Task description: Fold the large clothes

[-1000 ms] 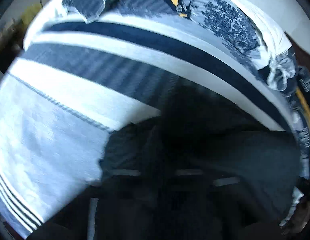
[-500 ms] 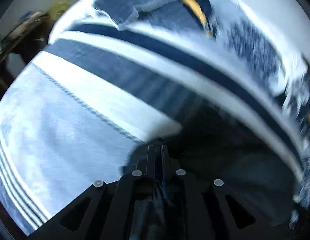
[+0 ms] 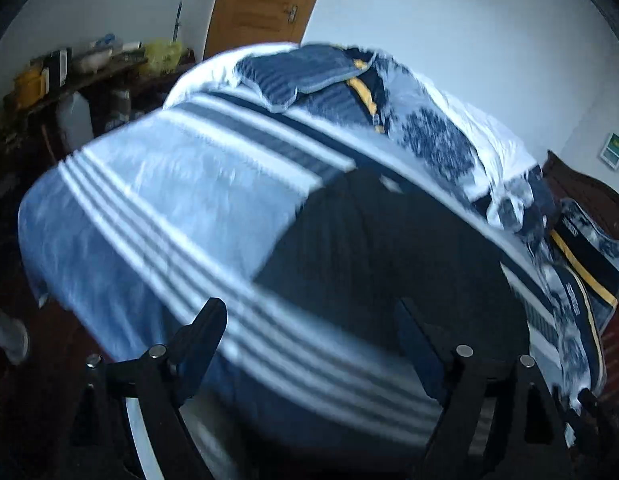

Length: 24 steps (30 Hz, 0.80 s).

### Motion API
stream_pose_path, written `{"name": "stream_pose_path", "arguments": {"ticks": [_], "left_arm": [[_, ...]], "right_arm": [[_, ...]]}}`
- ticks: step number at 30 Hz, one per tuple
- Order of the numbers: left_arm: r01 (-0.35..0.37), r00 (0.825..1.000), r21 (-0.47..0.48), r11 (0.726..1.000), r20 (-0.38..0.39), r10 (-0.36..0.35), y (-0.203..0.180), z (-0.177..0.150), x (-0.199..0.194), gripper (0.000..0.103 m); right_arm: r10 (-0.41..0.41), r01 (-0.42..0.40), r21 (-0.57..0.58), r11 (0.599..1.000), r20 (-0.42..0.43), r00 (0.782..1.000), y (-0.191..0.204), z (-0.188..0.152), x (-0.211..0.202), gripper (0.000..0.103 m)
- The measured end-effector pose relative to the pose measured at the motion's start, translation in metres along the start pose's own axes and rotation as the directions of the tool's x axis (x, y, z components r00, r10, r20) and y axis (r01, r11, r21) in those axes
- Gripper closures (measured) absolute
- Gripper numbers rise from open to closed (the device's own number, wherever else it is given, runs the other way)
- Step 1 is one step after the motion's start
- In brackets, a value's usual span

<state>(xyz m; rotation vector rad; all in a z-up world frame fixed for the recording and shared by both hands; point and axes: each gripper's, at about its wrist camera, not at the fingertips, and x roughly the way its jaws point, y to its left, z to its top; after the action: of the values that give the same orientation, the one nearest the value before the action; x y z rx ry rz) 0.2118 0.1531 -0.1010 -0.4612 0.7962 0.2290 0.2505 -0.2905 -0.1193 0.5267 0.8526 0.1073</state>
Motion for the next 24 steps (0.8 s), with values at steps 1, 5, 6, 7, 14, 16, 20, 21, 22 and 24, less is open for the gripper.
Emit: {"name": "stream_pose_path", "arguments": {"ticks": [1, 5, 6, 7, 14, 16, 20, 21, 22, 24], "left_arm": [[0.021, 0.999, -0.012, 1.0, -0.026, -0.022, 0.003, -0.008, -0.005, 0.017], [0.042, 0.998, 0.02, 0.999, -0.056, -0.041, -0.001, -0.022, -0.027, 0.017], [0.03, 0.999, 0.039, 0.999, -0.024, -0.029, -0.005, -0.022, -0.039, 0.017], [0.024, 1.0, 0.056, 0.998, 0.002, -0.024, -0.008, -0.023, -0.049, 0.017], [-0.067, 0.989, 0.178, 0.982, 0.145, 0.041, -0.041, -0.026, -0.095, 0.017], [-0.075, 0.987, 0.194, 0.978, 0.153, 0.045, -0.044, -0.026, -0.097, 0.017], [-0.074, 0.987, 0.213, 0.974, 0.157, 0.041, -0.049, -0.027, -0.095, 0.017], [-0.075, 0.987, 0.216, 0.973, 0.154, 0.042, -0.049, -0.026, -0.092, 0.017], [-0.076, 0.987, 0.22, 0.973, 0.153, 0.043, -0.05, -0.025, -0.089, 0.017], [-0.088, 0.987, 0.226, 0.97, 0.149, 0.055, -0.052, -0.024, -0.081, 0.017]], "right_arm": [[0.01, -0.01, 0.005, 1.0, -0.015, 1.0, 0.001, -0.009, -0.009, 0.021], [0.072, -0.071, 0.013, 0.997, -0.067, 0.995, -0.003, -0.033, -0.033, 0.021], [0.056, -0.057, -0.004, 0.998, -0.053, 0.997, -0.001, -0.036, -0.042, 0.021], [0.042, -0.042, -0.021, 0.999, -0.038, 0.998, 0.0, -0.038, -0.048, 0.021], [0.017, -0.014, -0.086, 0.996, 0.041, 0.999, 0.017, -0.046, -0.088, 0.021], [0.029, -0.023, -0.095, 0.995, 0.06, 0.998, 0.022, -0.047, -0.096, 0.021], [0.047, -0.038, -0.112, 0.993, 0.079, 0.996, 0.028, -0.045, -0.099, 0.021], [0.049, -0.039, -0.116, 0.992, 0.087, 0.995, 0.029, -0.044, -0.098, 0.021], [0.046, -0.035, -0.118, 0.992, 0.093, 0.995, 0.03, -0.044, -0.097, 0.021], [0.03, -0.018, -0.114, 0.993, 0.11, 0.993, 0.031, -0.042, -0.091, 0.021]]}}
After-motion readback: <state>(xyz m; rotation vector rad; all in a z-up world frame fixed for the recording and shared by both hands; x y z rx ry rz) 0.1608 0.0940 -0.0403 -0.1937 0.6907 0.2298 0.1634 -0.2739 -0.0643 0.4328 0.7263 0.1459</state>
